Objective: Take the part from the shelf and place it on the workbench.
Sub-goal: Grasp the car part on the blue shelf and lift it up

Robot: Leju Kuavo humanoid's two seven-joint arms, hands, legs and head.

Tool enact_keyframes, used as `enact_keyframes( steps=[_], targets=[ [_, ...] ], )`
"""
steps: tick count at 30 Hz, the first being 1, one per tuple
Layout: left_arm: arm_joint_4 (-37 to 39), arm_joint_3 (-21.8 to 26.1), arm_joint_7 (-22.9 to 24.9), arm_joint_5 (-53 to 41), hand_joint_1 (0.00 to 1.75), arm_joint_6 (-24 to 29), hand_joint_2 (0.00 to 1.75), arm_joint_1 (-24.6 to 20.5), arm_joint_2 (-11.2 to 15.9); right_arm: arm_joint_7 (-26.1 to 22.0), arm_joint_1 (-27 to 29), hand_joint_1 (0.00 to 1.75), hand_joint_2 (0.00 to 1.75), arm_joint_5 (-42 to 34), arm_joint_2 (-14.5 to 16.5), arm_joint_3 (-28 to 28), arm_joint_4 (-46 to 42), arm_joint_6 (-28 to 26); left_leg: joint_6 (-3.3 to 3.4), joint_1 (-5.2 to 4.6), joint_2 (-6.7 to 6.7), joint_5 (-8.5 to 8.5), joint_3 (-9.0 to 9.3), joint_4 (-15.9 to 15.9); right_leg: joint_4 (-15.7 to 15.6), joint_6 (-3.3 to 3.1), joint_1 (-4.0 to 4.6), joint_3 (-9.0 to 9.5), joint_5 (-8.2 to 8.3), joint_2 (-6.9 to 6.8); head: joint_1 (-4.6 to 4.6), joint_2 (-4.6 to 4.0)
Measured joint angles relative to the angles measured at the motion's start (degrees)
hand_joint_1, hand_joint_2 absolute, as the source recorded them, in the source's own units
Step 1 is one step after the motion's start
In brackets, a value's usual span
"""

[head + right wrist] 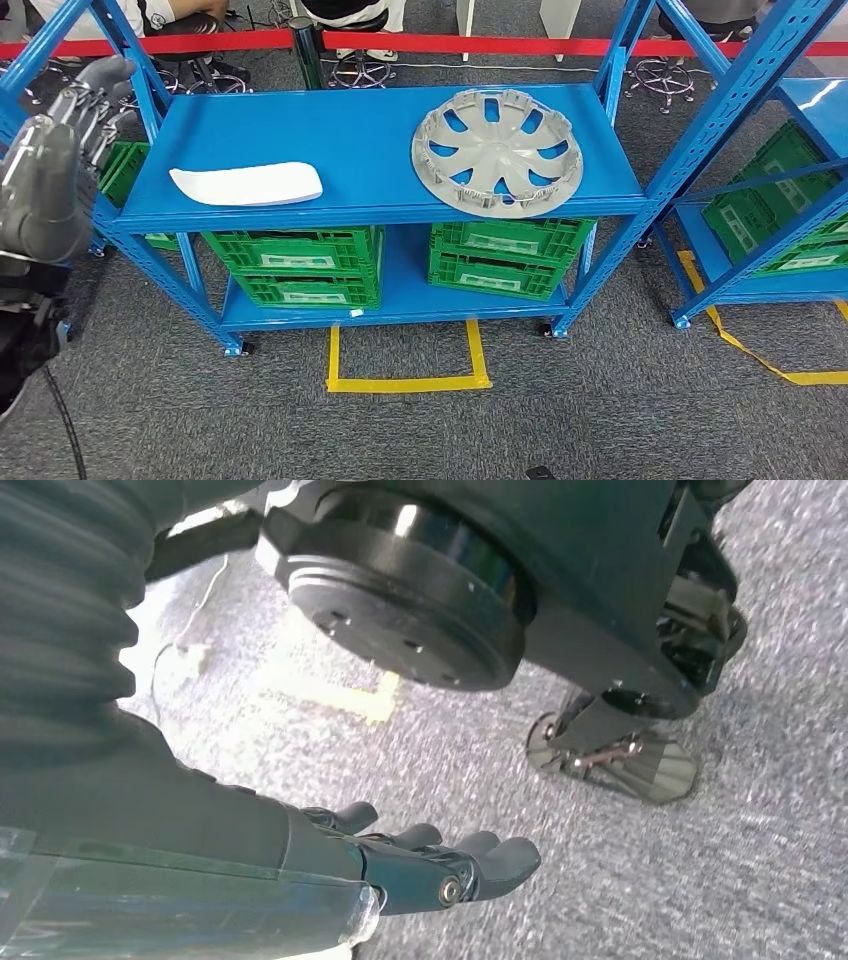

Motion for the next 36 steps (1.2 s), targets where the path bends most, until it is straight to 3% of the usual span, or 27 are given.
enact_keyframes(
  steps=[16, 24, 30, 32, 34, 36],
  targets=[
    [1.6, -0.1, -4.4, -2.2, 0.00, 1.7, 0.00, -0.1, 0.0, -1.1, 0.0, 0.00, 1.75, -4.4, 0.3, 0.1, 0.2, 2.5, 0.00, 0.00, -0.25, 0.00, -0.01, 0.0, 0.0, 0.00, 0.00, 0.01, 0.00, -0.03, 0.00, 0.00],
    [2.3, -0.1, -4.2, -2.5, 0.00, 1.4, 0.00, -0.4, -0.3, -1.0, 0.0, 0.00, 1.75, -4.6, 0.3, 0.1, 0.4, 2.6, 0.01, -0.01, -0.37, 0.00, -0.01, 0.0, 0.0, 0.01, -0.01, 0.01, 0.02, -0.05, 0.00, 0.00],
    [2.8, -0.1, -4.5, -3.1, 0.00, 1.8, 0.00, 0.0, -0.2, -0.7, -0.1, 0.00, 1.75, -4.7, 0.3, 0.2, 0.5, 2.1, 0.38, -0.19, -0.45, -0.20, -0.35, 0.6, -0.2, 0.47, -0.19, -0.03, 0.25, -0.13, -0.23, 0.00],
    [2.9, 0.0, -5.0, -3.4, 0.00, 1.8, 0.00, 0.2, -0.1, -0.9, -0.2, 0.00, 1.75, -4.8, 0.3, 0.2, 0.5, 2.3, 0.86, 0.04, -0.40, 0.05, -0.18, 0.1, -0.1, 0.83, -0.18, -0.03, 0.10, -0.07, -0.22, 0.00],
    [3.0, 0.1, -5.5, -3.5, 0.00, 1.9, 0.00, 0.4, 0.0, -1.3, -0.2, 0.00, 1.75, -4.9, 0.1, 0.2, 0.6, 2.4, 1.38, 0.31, -0.32, 0.38, 0.16, -0.5, 3.0, 1.10, -0.19, -1.48, -1.54, 0.25, 0.03, 0.00],
    [3.0, 0.1, -5.5, -3.5, 0.00, 1.8, 0.00, 0.6, -0.1, -1.6, -0.1, 0.00, 1.75, -5.1, 0.0, 0.3, 0.6, 2.3, 1.60, 0.31, -0.36, 0.37, 0.32, -0.6, 10.6, 1.22, -0.21, -5.57, -4.57, 0.54, 0.45, 0.00]
  ],
)
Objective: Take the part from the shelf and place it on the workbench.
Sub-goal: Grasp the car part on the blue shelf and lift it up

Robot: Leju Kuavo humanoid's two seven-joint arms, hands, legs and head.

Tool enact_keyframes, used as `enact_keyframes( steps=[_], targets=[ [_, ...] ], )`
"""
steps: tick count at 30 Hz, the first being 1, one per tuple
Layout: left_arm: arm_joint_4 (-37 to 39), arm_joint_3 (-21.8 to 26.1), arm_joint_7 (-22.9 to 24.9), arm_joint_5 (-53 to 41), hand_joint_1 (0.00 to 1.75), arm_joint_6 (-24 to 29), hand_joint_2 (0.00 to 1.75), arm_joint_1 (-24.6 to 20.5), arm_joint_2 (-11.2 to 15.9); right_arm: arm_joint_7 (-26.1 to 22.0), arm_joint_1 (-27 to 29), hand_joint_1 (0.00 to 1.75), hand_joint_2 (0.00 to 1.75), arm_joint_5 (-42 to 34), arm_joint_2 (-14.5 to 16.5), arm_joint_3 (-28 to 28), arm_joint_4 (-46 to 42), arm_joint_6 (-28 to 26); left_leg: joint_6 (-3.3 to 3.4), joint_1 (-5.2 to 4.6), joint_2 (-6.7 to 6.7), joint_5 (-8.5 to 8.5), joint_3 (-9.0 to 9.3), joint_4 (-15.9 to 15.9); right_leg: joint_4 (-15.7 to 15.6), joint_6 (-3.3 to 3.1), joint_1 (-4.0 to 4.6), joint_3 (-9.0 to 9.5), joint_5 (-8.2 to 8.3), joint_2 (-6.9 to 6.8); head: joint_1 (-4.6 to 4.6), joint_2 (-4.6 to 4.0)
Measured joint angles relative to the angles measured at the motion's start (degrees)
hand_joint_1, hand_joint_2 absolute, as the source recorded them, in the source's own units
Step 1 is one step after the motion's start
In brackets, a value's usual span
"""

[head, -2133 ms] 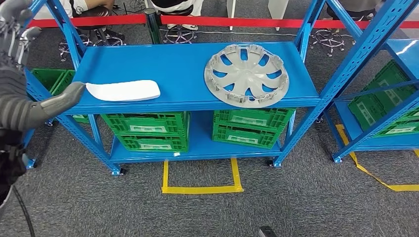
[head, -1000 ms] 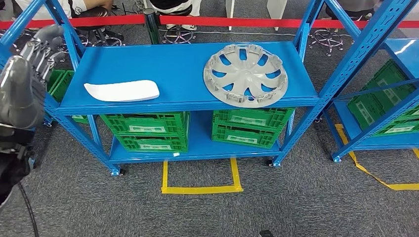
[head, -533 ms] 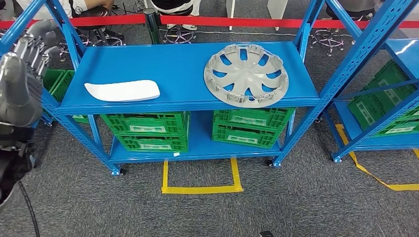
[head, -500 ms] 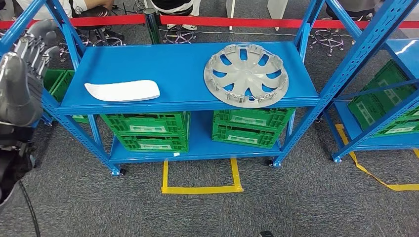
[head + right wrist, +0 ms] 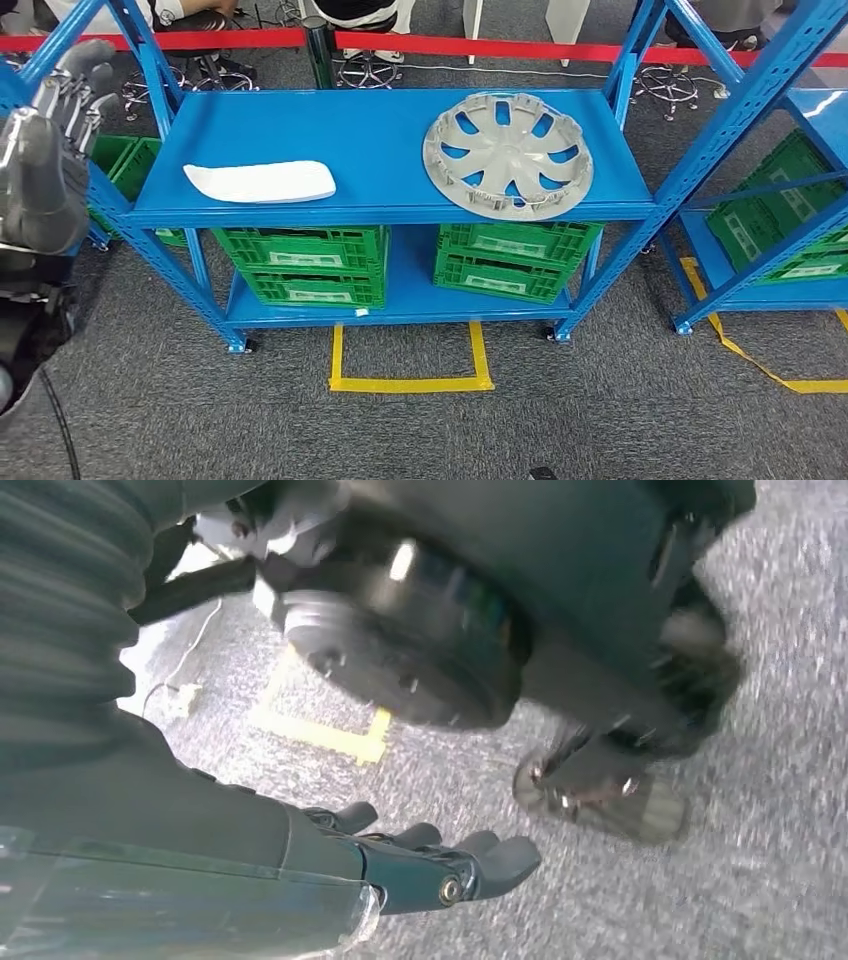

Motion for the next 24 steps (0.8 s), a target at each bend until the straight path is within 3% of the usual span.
enact_keyframes(
  steps=[1, 2, 3, 5, 6, 7, 9, 12, 14, 16, 17, 18, 19, 21, 22, 24],
  targets=[
    [0.0, 0.0, 0.1, 0.0, 0.00, 0.0, 0.00, 0.1, 0.0, -0.1, 0.1, 0.00, 1.75, 0.0, 0.0, 0.0, 0.0, -0.1, 0.06, -0.03, -0.09, -0.10, 0.10, 0.0, 3.8, 0.04, 0.00, -2.30, -0.99, 0.05, 0.21, 0.00],
    [0.0, 0.0, 0.2, 0.0, 0.00, 0.0, 0.00, 0.1, -0.1, -0.1, 0.1, 0.00, 1.75, -0.1, 0.0, 0.1, 0.0, -0.2, 0.08, -0.06, -0.22, -0.27, 0.30, 0.0, 6.1, 0.03, 0.00, -4.00, -0.90, 0.07, 0.36, 0.00],
    [0.0, 0.0, 0.2, 0.0, 0.00, 0.0, 0.00, 0.2, -0.1, -0.2, 0.2, 0.00, 1.75, -0.1, 0.0, 0.1, 0.0, -0.2, 0.03, -0.08, -0.36, -0.52, 0.65, 0.0, 6.2, -0.07, 0.00, -4.70, 0.47, 0.08, 0.50, 0.00],
    [0.0, 0.0, 0.5, -0.1, 0.00, 0.0, 0.00, 0.2, -0.1, -0.1, 0.2, 0.00, 1.75, -0.1, 0.0, 0.2, 0.0, -0.5, -0.25, -0.10, -0.58, -1.32, 1.75, 0.0, 0.1, -0.54, 0.04, -3.14, 5.85, 0.09, 0.84, 0.00],
    [0.0, 0.0, 0.7, -0.1, 0.00, 0.1, 0.00, 0.3, -0.1, 0.0, 0.2, 0.00, 1.75, -0.1, -0.1, 0.2, 0.0, -0.7, -0.49, -0.18, -0.64, -1.75, 2.19, 0.0, -3.2, -0.89, 0.18, -1.88, 7.90, 0.10, 0.96, 0.00],
    [0.0, 0.0, 0.8, -0.1, 0.00, 0.1, 0.00, 0.4, -0.1, 0.1, 0.1, 0.00, 1.75, -0.1, -0.1, 0.2, 0.0, -0.9, -0.77, -0.23, -0.68, -2.09, 2.43, 0.0, -5.8, -1.30, 0.32, -0.84, 8.95, 0.12, 1.08, 0.00],
    [0.0, 0.0, 0.8, -0.1, 0.00, 0.2, 0.00, 0.6, 0.0, 0.4, 0.0, 0.00, 1.75, -0.2, -0.3, 0.2, 0.0, -1.0, -1.39, -0.29, -0.69, -2.44, 2.21, 0.0, -7.7, -2.12, 0.67, -0.01, 8.27, 0.18, 1.19, 0.00],
    [-0.2, 0.3, 0.4, 0.0, 0.00, 0.3, 0.00, 0.8, 0.2, 0.3, -0.1, 0.00, 1.75, -0.3, -0.5, 0.2, -0.1, -0.6, -2.33, -0.15, -0.24, -3.36, 2.04, 0.5, -9.1, -2.93, 0.44, 0.88, 7.31, 0.27, 1.13, 0.00],
    [-0.3, 0.7, -0.1, 0.0, 0.00, 0.5, 0.00, 1.5, 0.7, 0.3, -0.1, 0.00, 1.75, -0.3, -0.6, 0.3, 0.0, -0.3, -2.85, -0.07, 0.02, -5.46, -0.53, 5.3, -10.0, -3.29, 0.22, 1.93, 7.07, 0.41, 0.70, 0.00],
    [-0.3, 1.2, -0.7, 0.1, 0.00, 0.7, 0.00, 2.7, 1.3, 0.3, -0.1, 0.00, 1.75, -0.4, -0.6, 0.3, 0.1, 0.1, -3.22, 0.05, 0.05, -7.71, -6.21, 13.6, -10.1, -3.48, 0.22, 2.54, 6.57, 0.57, 0.01, 0.00],
    [-0.3, 1.3, -1.0, 0.2, 0.00, 0.8, 0.00, 3.3, 1.5, 0.1, 0.0, 0.00, 1.75, -0.5, -0.7, 0.3, 0.1, 0.4, -3.37, 0.15, 0.05, -7.77, -8.78, 16.4, -10.1, -3.46, 0.21, 2.84, 6.21, 0.60, -0.26, 0.00],
    [-0.3, 1.4, -1.2, 0.2, 0.00, 0.7, 0.00, 3.6, 1.6, 0.0, 0.0, 0.00, 1.75, -0.5, -0.7, 0.3, 0.2, 0.6, -3.48, 0.27, 0.07, -6.49, -10.37, 17.2, -10.0, -3.34, 0.17, 3.24, 5.78, 0.63, -0.51, 0.00],
    [-0.3, 1.4, -1.0, 0.3, 0.00, 0.6, 0.00, 3.5, 1.7, -0.1, 0.1, 0.00, 1.75, -0.6, -0.6, 0.4, 0.2, 0.6, -3.59, 0.41, 0.12, -3.95, -10.74, 15.7, -9.9, -3.14, 0.08, 3.77, 5.28, 0.66, -0.69, 0.00],
    [-0.3, 1.3, -0.4, 0.2, 0.00, 0.4, 0.00, 3.0, 1.5, -0.3, 0.0, 0.00, 1.75, -0.6, -0.5, 0.4, 0.1, 0.1, -3.90, 0.61, 0.31, 1.74, -9.20, 9.3, -9.4, -2.48, -0.10, 4.85, 4.10, 0.78, -1.03, 0.00],
    [-0.3, 1.3, 0.1, 0.1, 0.00, 0.3, 0.00, 2.7, 1.5, -0.3, -0.1, 0.00, 1.75, -0.6, -0.5, 0.4, 0.0, -0.3, -3.86, 0.64, 0.42, 3.11, -8.16, 6.5, -9.1, -2.06, -0.09, 5.11, 3.58, 0.87, -1.26, 0.00],
    [-0.4, 1.3, 0.6, 0.0, 0.00, 0.3, 0.00, 2.6, 1.4, -0.1, -0.2, 0.00, 1.75, -0.6, -0.6, 0.5, -0.1, -0.7, -3.14, 0.48, 0.49, 2.86, -7.35, 4.6, -8.9, -1.43, 0.04, 5.12, 3.07, 1.05, -1.36, 0.00]
  ],
)
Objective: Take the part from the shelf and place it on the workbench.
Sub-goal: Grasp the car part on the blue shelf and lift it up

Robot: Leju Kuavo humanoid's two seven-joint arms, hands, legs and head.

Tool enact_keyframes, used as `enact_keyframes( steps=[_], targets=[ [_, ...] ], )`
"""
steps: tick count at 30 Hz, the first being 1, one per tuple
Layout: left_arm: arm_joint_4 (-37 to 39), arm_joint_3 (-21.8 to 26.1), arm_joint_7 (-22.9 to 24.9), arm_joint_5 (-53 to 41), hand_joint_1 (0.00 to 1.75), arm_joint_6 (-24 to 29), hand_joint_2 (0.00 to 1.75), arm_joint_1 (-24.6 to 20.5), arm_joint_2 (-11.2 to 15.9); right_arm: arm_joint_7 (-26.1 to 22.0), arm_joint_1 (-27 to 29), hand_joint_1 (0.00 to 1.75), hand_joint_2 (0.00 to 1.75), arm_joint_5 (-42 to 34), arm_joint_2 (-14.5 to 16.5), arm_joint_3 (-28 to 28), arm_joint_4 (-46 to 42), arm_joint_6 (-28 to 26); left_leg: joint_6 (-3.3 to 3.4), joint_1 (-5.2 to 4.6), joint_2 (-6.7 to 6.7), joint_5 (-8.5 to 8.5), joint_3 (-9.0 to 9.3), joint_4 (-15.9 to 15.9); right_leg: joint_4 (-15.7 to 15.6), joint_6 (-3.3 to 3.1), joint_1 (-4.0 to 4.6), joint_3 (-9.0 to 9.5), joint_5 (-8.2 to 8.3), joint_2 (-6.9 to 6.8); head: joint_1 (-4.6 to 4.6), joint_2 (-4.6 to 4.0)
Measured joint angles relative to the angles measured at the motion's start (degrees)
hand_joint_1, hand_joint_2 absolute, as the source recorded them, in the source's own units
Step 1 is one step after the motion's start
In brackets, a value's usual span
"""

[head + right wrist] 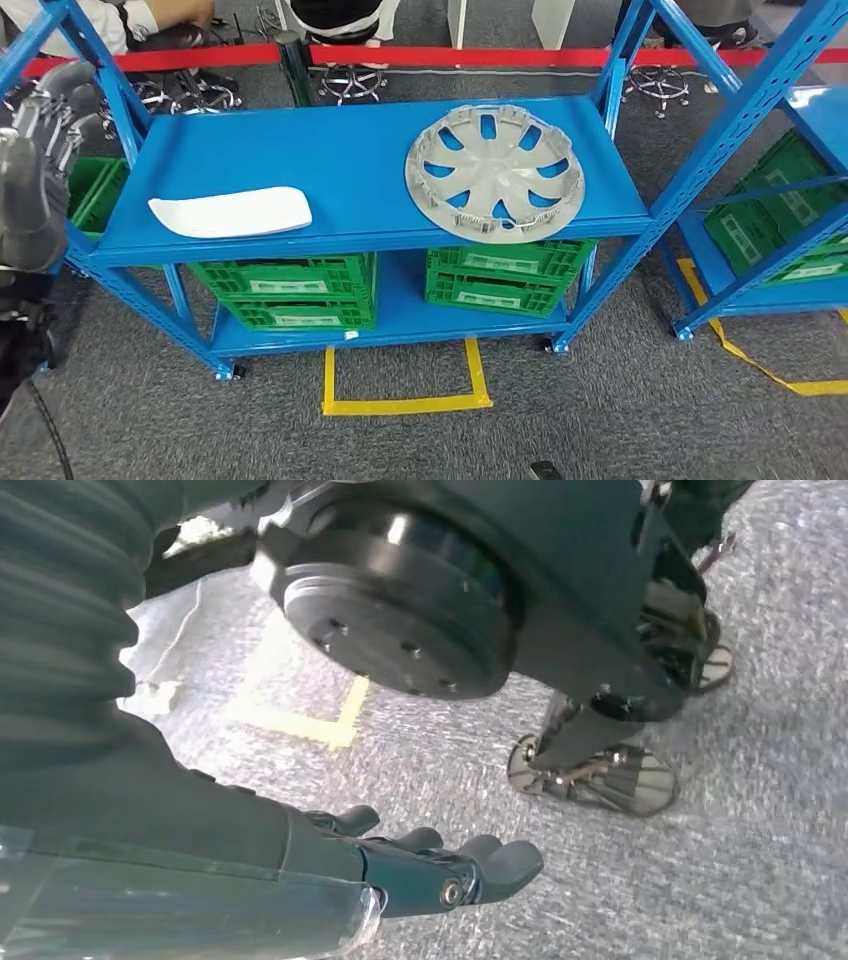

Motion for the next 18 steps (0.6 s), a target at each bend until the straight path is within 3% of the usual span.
enact_keyframes(
  steps=[2, 4, 5, 7, 8, 9, 10, 11, 13, 15, 17, 18],
  targets=[
    [-0.1, 0.0, 0.1, 0.0, 0.00, -0.1, 0.00, -0.3, -0.1, 0.0, 0.0, 0.00, 1.75, 0.0, 0.1, 0.1, -0.2, 0.0, 1.05, -0.02, -0.14, -0.42, 0.12, -0.3, -0.1, 0.35, -0.03, 0.05, -0.29, -0.03, 0.31, 0.00],
    [-0.2, 0.0, 0.0, 0.0, 0.00, -0.1, 0.00, -1.1, -0.2, -0.1, 0.1, 0.00, 1.75, 0.0, 0.1, 0.2, -0.4, 0.1, 1.78, 0.03, -0.23, -0.78, 0.64, -0.4, 1.9, 0.73, -0.10, -0.63, -1.48, -0.16, 0.80, 0.00],
    [-0.3, 0.0, 0.0, 0.0, 0.00, -0.1, 0.00, -1.5, -0.2, -0.1, 0.0, 0.00, 1.75, 0.0, 0.1, 0.3, -0.5, 0.1, 2.13, 0.00, -0.20, -1.01, 1.03, -0.4, 4.7, 0.90, -0.13, -1.97, -2.70, -0.19, 1.12, 0.00],
    [-0.3, 0.0, 0.0, 0.0, 0.00, -0.1, 0.00, -1.7, -0.4, -0.1, 0.0, 0.00, 1.75, 0.0, 0.2, 0.3, -0.6, 0.0, 2.71, -0.32, -0.17, -1.59, 1.68, -0.4, 12.8, 0.99, -0.07, -6.60, -5.36, -0.21, 1.73, 0.00],
    [-0.3, 0.0, 0.0, 0.0, 0.00, -0.1, 0.00, -1.7, -0.4, -0.1, 0.1, 0.00, 1.31, 0.0, 0.2, 0.3, -0.6, 0.0, 2.92, -0.54, -0.21, -1.90, 2.01, -0.4, 16.0, 0.83, 0.01, -8.88, -5.85, -0.21, 1.98, 0.00],
    [-0.3, 0.0, 0.0, 0.0, 0.00, 0.0, 0.00, -1.6, -0.4, -0.1, 0.2, 0.00, 0.87, -0.1, 0.2, 0.4, -0.6, 0.0, 3.08, -0.81, -0.30, -2.24, 2.40, -0.4, 17.3, 0.50, 0.18, -10.36, -5.21, -0.21, 2.18, 0.00],
    [-0.3, 0.0, 0.0, 0.0, 0.00, 0.2, 0.00, -1.5, -0.5, -0.1, 0.3, 0.00, 0.44, -0.1, 0.2, 0.4, -0.5, 0.0, 3.20, -1.11, -0.40, -2.60, 2.92, -0.4, 16.5, -0.04, 0.43, -10.78, -3.36, -0.19, 2.40, 0.00],
    [-0.3, 0.0, 0.0, 0.0, 0.00, 0.3, 0.00, -1.4, -0.5, -0.1, 0.3, 0.00, 0.00, -0.1, 0.2, 0.5, -0.5, 0.1, 3.30, -1.41, -0.48, -3.00, 3.55, -0.5, 13.6, -0.84, 0.83, -10.21, -0.55, -0.17, 2.60, 0.00],
    [-0.3, 0.0, -0.2, 0.0, 0.00, 0.4, 0.00, -1.2, -0.4, -0.2, 0.3, 0.00, 0.00, -0.1, -0.1, 0.5, -0.4, 0.4, 3.36, -1.69, -0.54, -3.73, 4.65, -0.7, 7.1, -2.99, 1.73, -7.93, 3.85, -0.19, 2.57, 0.00],
    [-0.3, 0.1, -0.7, 0.1, 0.00, 0.6, 0.00, -0.3, -0.2, -0.2, 0.2, 0.00, 0.00, -0.2, -0.5, 0.5, -0.3, 0.8, 3.05, -1.49, -0.49, -4.07, 4.97, -1.1, 3.7, -4.48, 2.49, -6.48, 4.80, -0.25, 2.53, 0.00],
    [-0.3, 0.4, -1.4, 0.1, 0.00, 0.7, 0.00, 0.8, 0.3, -0.4, 0.2, 0.00, 0.87, -0.3, -1.0, 0.5, -0.2, 1.3, 2.58, -1.44, -0.40, -4.16, 5.02, -1.6, 1.8, -4.87, 2.72, -5.62, 4.46, -0.29, 2.93, 0.00],
    [-0.4, 0.5, -1.6, 0.2, 0.00, 0.7, 0.00, 1.1, 0.5, -0.5, 0.1, 0.00, 1.31, -0.3, -1.1, 0.5, -0.1, 1.5, 2.36, -1.51, -0.40, -4.40, 5.13, -1.6, 0.5, -4.75, 2.53, -4.84, 4.43, -0.34, 3.07, 0.00]
  ],
)
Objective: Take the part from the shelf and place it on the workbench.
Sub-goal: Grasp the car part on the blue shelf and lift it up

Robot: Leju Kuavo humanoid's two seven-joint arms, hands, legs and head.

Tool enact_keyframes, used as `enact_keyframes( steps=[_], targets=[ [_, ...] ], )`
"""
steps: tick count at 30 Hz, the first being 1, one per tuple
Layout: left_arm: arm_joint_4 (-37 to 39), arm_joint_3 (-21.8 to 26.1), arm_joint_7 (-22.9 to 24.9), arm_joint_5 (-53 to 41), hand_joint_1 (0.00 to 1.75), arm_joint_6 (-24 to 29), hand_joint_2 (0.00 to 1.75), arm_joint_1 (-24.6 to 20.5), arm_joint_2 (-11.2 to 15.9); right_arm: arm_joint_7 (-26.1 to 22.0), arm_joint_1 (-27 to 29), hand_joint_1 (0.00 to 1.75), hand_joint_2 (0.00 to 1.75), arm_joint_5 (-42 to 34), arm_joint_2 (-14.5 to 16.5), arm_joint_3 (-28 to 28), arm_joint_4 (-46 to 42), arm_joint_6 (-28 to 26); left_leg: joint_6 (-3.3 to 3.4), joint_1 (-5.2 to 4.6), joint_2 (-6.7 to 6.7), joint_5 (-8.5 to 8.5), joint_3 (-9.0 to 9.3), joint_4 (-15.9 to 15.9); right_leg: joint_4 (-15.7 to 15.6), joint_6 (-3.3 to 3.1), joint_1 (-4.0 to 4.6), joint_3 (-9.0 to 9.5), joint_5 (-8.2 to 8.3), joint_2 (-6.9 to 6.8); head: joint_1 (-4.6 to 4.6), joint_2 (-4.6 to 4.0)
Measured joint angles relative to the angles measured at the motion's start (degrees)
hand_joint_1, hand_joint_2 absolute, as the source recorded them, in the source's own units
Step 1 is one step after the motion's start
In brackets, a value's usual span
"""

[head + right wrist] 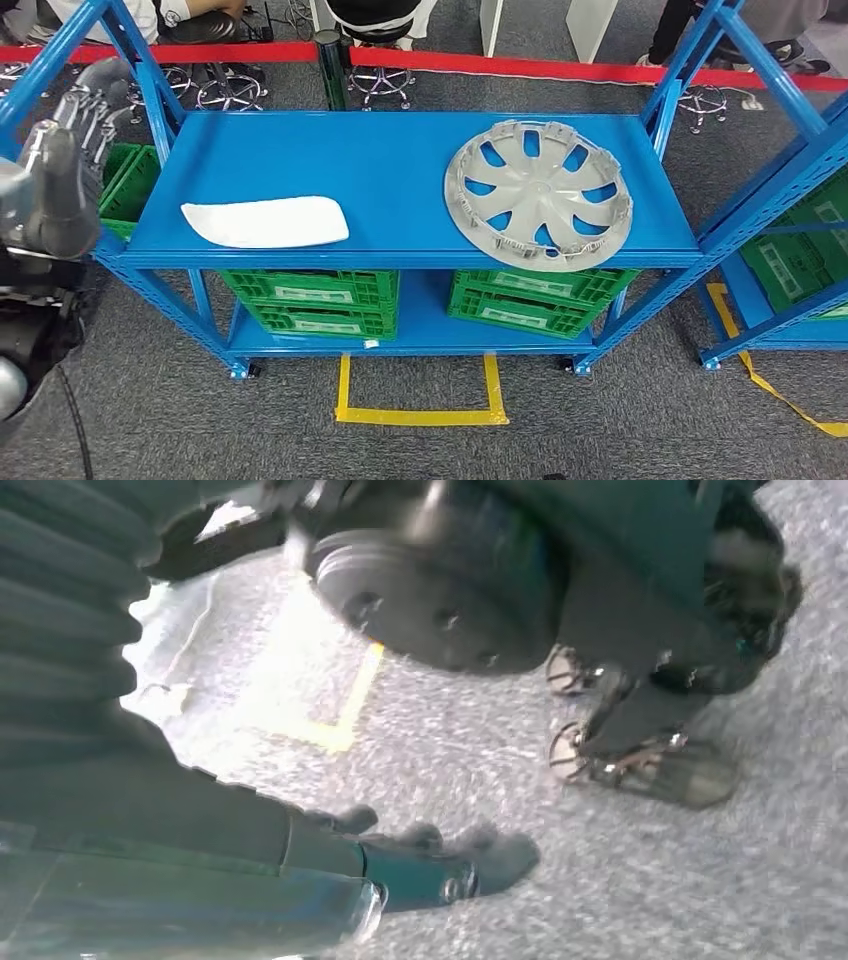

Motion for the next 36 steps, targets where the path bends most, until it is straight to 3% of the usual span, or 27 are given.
enact_keyframes(
  steps=[1, 3, 5, 6, 7, 9, 10, 12, 13, 14, 16, 18, 20, 21, 22, 24, 26, 27, 29, 30, 33, 34, 36],
  targets=[
    [-0.1, 0.2, 0.1, 0.0, 0.00, -0.1, 0.00, 0.0, 0.2, -0.1, 0.0, 0.00, 1.75, 0.0, -0.1, 0.0, 0.1, 0.1, -0.23, -0.06, -0.03, -0.51, -0.25, 0.7, -1.3, 0.16, -0.26, 0.96, 0.04, -0.06, -0.03, 0.00],
    [-0.2, 0.3, 1.1, -0.2, 0.00, -0.3, 0.00, -0.4, 0.3, -0.2, -0.1, 0.00, 1.75, -0.1, 0.1, 0.0, 0.1, -0.3, -0.86, 0.14, -0.14, -2.46, -2.81, 5.6, -3.1, 0.76, -0.91, 2.66, 0.07, -0.14, -0.27, 0.00],
    [-0.2, 0.3, 2.0, -0.3, 0.00, -0.3, 0.00, -0.7, 0.3, -0.1, -0.1, 0.00, 1.75, -0.2, 0.2, 0.0, 0.0, -0.9, -1.66, 0.71, -0.19, -4.03, -7.36, 12.1, -3.4, 1.31, -1.43, 3.53, -0.52, -0.12, -0.55, 0.00],
    [-0.2, 0.3, 2.1, -0.3, 0.00, -0.3, 0.00, -0.8, 0.2, 0.0, -0.1, 0.00, 1.75, -0.3, 0.4, 0.0, -0.1, -1.0, -2.11, 1.05, -0.16, -3.52, -9.02, 13.6, -3.2, 1.71, -1.72, 3.93, -1.00, -0.08, -0.64, 0.00],
    [-0.2, 0.3, 2.2, -0.3, 0.00, -0.4, 0.00, -0.9, 0.1, 0.0, 0.0, 0.00, 1.75, -0.3, 0.6, 0.0, -0.2, -1.1, -2.59, 1.43, -0.09, -1.83, -9.72, 13.2, -3.0, 2.15, -2.06, 4.37, -1.58, -0.04, -0.77, 0.00],
    [-0.2, 0.2, 2.1, -0.3, 0.00, -0.5, 0.00, -1.6, -0.1, -0.1, 0.0, 0.00, 1.75, -0.4, 0.9, 0.0, -0.5, -1.1, -3.73, 2.10, 0.27, 3.38, -8.37, 7.7, -1.9, 3.23, -2.79, 5.21, -3.11, 0.09, -0.94, 0.00],
    [-0.1, 0.2, 2.1, -0.3, 0.00, -0.6, 0.00, -2.0, -0.2, -0.1, -0.1, 0.00, 1.75, -0.4, 0.9, 0.1, -0.6, -1.2, -4.20, 2.24, 0.54, 4.99, -7.36, 5.0, -1.2, 3.87, -2.97, 5.36, -3.93, 0.20, -1.26, 0.00],
    [-0.2, 0.0, 2.2, -0.2, 0.00, -0.7, 0.00, -2.6, -0.5, -0.1, -0.2, 0.00, 1.75, -0.4, 1.0, 0.1, -0.9, -1.3, -3.72, 2.20, 0.86, 5.07, -6.43, 2.9, -0.1, 4.81, -2.93, 5.17, -5.02, 0.35, -1.57, 0.00],
    [-0.2, -0.2, 2.2, -0.1, 0.00, -0.8, 0.00, -2.8, -0.6, -0.1, -0.3, 0.00, 1.75, -0.4, 1.0, 0.1, -1.0, -1.3, -3.04, 2.15, 0.87, 4.57, -6.44, 2.9, 0.1, 5.06, -2.82, 5.14, -5.23, 0.39, -1.54, 0.00],
    [-0.2, -0.3, 2.2, -0.1, 0.00, -0.8, 0.00, -2.9, -0.6, -0.1, -0.2, 0.00, 1.75, -0.4, 1.0, 0.1, -1.1, -1.3, -2.29, 2.20, 0.76, 4.21, -6.39, 2.9, 0.0, 5.19, -2.80, 5.16, -5.38, 0.35, -1.24, 0.00],
    [-0.2, -0.4, 1.9, -0.1, 0.00, -0.6, 0.00, -3.0, -0.8, -0.1, -0.2, 0.00, 1.75, -0.4, 1.0, 0.1, -1.1, -1.2, -1.57, 2.27, 0.63, 3.75, -5.94, 2.9, 1.0, 5.49, -2.83, 4.97, -6.15, 0.21, -0.61, 0.00],
    [-0.3, -0.5, 1.5, -0.1, 0.00, -0.3, 0.00, -3.0, -0.8, -0.1, -0.2, 0.00, 1.75, -0.4, 1.0, 0.1, -1.1, -0.9, -0.98, 2.17, 0.65, 3.29, -5.20, 2.7, 6.5, 5.72, -2.82, 2.17, -8.35, 0.13, -0.16, 0.00],
    [-0.3, -0.5, 1.3, -0.1, 0.00, -0.1, 0.00, -2.9, -0.8, -0.2, -0.1, 0.00, 1.75, -0.5, 1.0, 0.1, -1.1, -0.6, -0.51, 1.81, 0.65, 2.70, -4.51, 2.6, 14.4, 5.59, -2.68, -2.82, -10.57, 0.12, 0.15, 0.00],
    [-0.3, -0.5, 1.3, -0.1, 0.00, -0.2, 0.00, -2.8, -0.8, -0.2, 0.0, 0.00, 1.75, -0.5, 1.1, 0.2, -1.1, -0.5, -0.33, 1.56, 0.57, 2.34, -4.08, 2.6, 16.8, 5.29, -2.55, -4.80, -10.49, 0.12, 0.28, 0.00],
    [-0.3, -0.5, 1.3, -0.1, 0.00, -0.2, 0.00, -2.7, -0.8, -0.2, 0.0, 0.00, 1.75, -0.6, 1.1, 0.2, -1.1, -0.4, -0.17, 1.25, 0.45, 1.94, -3.53, 2.6, 17.2, 4.77, -2.32, -5.85, -9.15, 0.13, 0.39, 0.00],
    [-0.3, -0.5, 1.5, -0.1, 0.00, -0.2, 0.00, -2.6, -0.8, -0.2, 0.1, 0.00, 1.75, -0.6, 1.1, 0.3, -1.1, -0.4, 0.06, 0.57, 0.20, 1.06, -2.13, 2.4, 11.8, 2.97, -1.44, -5.12, -3.61, 0.20, 0.55, 0.00],
    [-0.2, -0.5, 1.6, -0.1, 0.00, -0.2, 0.00, -2.6, -0.8, -0.2, 0.1, 0.00, 1.75, -0.6, 0.9, 0.3, -1.0, -0.3, 0.08, 0.27, -0.02, 0.50, -1.07, 1.9, 5.8, 0.72, -0.49, -3.15, 0.22, 0.25, 0.16, 0.00],
    [-0.2, -0.6, 1.6, 0.0, 0.00, -0.2, 0.00, -2.6, -0.9, -0.2, 0.1, 0.00, 1.75, -0.7, 0.7, 0.3, -1.0, -0.3, -0.06, 0.41, -0.13, 0.45, -0.79, 1.6, 4.2, -0.08, -0.07, -2.47, 0.80, 0.26, 0.05, 0.00],
    [-0.2, -0.6, 1.6, 0.0, 0.00, -0.2, 0.00, -2.5, -0.9, -0.2, 0.1, 0.00, 1.75, -0.6, 0.4, 0.3, -1.0, -0.2, -0.57, 0.81, -0.38, 0.70, -0.50, 0.7, 2.6, -0.73, 0.41, -1.62, 0.80, 0.24, 0.22, 0.00],
    [-0.3, -0.6, 1.5, 0.0, 0.00, -0.2, 0.00, -2.4, -0.9, -0.2, 0.1, 0.00, 1.75, -0.4, 0.3, 0.4, -0.9, -0.3, -0.66, 0.87, -0.46, 0.99, -0.34, 0.4, 1.6, -0.39, 0.46, -1.06, 0.85, 0.21, 0.46, 0.00],
    [-0.3, -0.5, 1.3, -0.2, 0.00, -0.3, 0.00, -2.5, -0.9, 0.2, -0.1, 0.00, 1.75, 0.9, 0.1, 0.5, -1.0, -0.9, -0.52, 0.65, -0.57, 1.57, 0.17, -0.2, -0.6, 2.50, -0.04, 0.39, 0.61, 0.18, 0.59, 0.00],
    [-0.3, -0.6, 1.3, -0.3, 0.00, -0.4, 0.00, -2.6, -0.9, 0.3, -0.2, 0.00, 1.75, 1.1, 0.2, 0.5, -1.1, -1.2, -0.57, 0.61, -0.54, 1.36, 0.31, -0.3, -0.7, 3.04, -0.14, 0.52, 0.28, 0.22, 0.51, 0.00],
    [-0.3, -0.6, 1.3, -0.3, 0.00, -0.4, 0.00, -2.8, -1.0, 0.1, -0.2, 0.00, 1.75, 1.0, 0.3, 0.5, -1.3, -1.5, -0.67, 0.59, -0.52, 0.71, 0.61, -0.5, -0.5, 3.07, -0.17, 0.57, -0.33, 0.27, 0.37, 0.00]
  ],
)
